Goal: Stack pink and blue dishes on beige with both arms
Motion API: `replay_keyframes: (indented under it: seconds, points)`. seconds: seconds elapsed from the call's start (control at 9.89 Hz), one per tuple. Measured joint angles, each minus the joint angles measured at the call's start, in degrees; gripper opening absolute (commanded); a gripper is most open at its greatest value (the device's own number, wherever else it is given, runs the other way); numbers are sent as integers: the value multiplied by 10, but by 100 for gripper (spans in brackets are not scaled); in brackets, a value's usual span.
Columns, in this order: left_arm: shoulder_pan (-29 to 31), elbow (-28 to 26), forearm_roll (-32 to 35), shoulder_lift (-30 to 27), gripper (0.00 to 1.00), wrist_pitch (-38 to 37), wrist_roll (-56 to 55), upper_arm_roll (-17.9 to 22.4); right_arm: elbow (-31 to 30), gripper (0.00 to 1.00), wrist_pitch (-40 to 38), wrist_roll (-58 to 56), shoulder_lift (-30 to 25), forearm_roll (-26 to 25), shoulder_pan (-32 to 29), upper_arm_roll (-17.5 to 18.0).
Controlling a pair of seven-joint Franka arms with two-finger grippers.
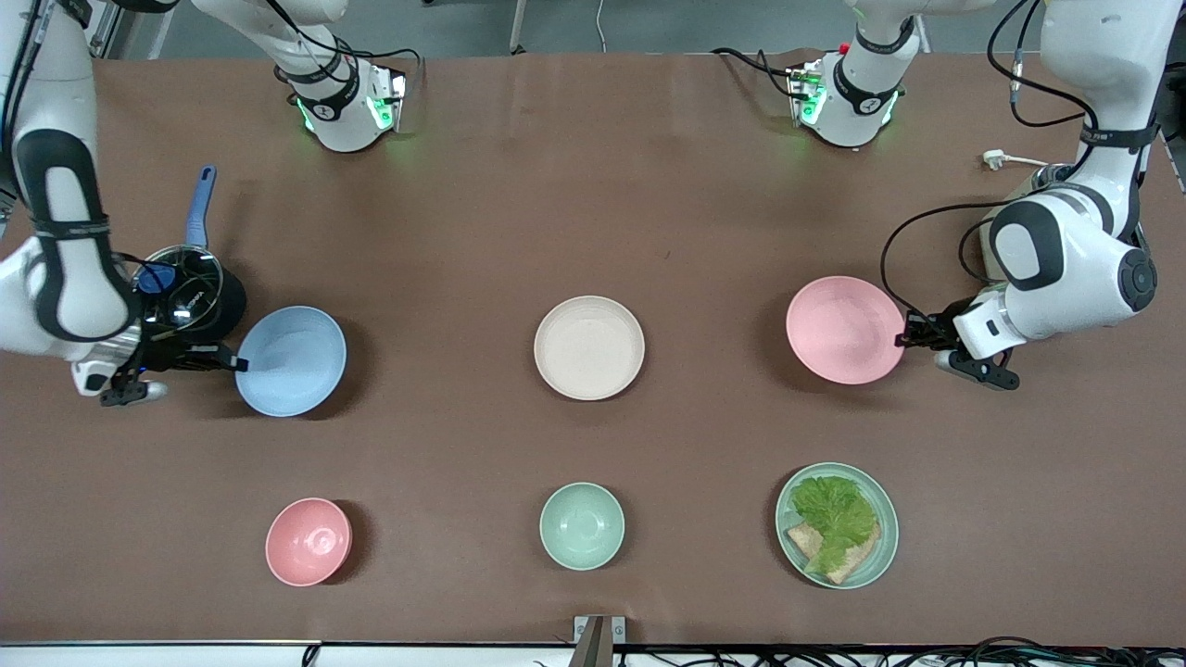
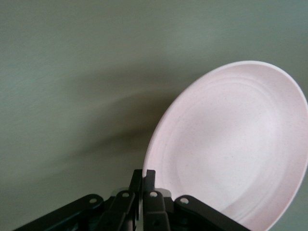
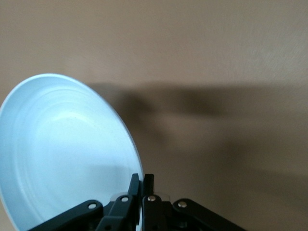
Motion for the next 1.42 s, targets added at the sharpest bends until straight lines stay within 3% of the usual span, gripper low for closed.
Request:
replay_keyframes:
  seconds: [0.2,0.4,0.61,0.71,0.91,1.21,1.31,1.42]
  points:
    - [-1,1,-6,-21,0,-7,-74,-90,128,0,-124,105,-7,-74,11,-8]
    - [-9,8,-7,-9,1,26,-220,-194,193,0,-171,198,-11,-93,40,3]
    - [-17,27,-6,38,1,113,-377,-281,207,0,-159,301,-18,-139,49,70]
    - [-31,36,2,71,2,167,-441,-306,205,0,-137,362,-26,-165,52,115]
    - [-66,46,38,133,3,250,-534,-321,188,0,-86,469,-38,-194,60,196]
    - [-83,81,130,195,4,280,-636,-322,143,0,-15,565,-41,-213,68,286]
    - [-83,100,165,211,21,280,-672,-322,127,0,5,588,-42,-215,68,314]
    - [-84,118,199,226,72,280,-702,-323,105,0,34,611,-44,-215,69,343]
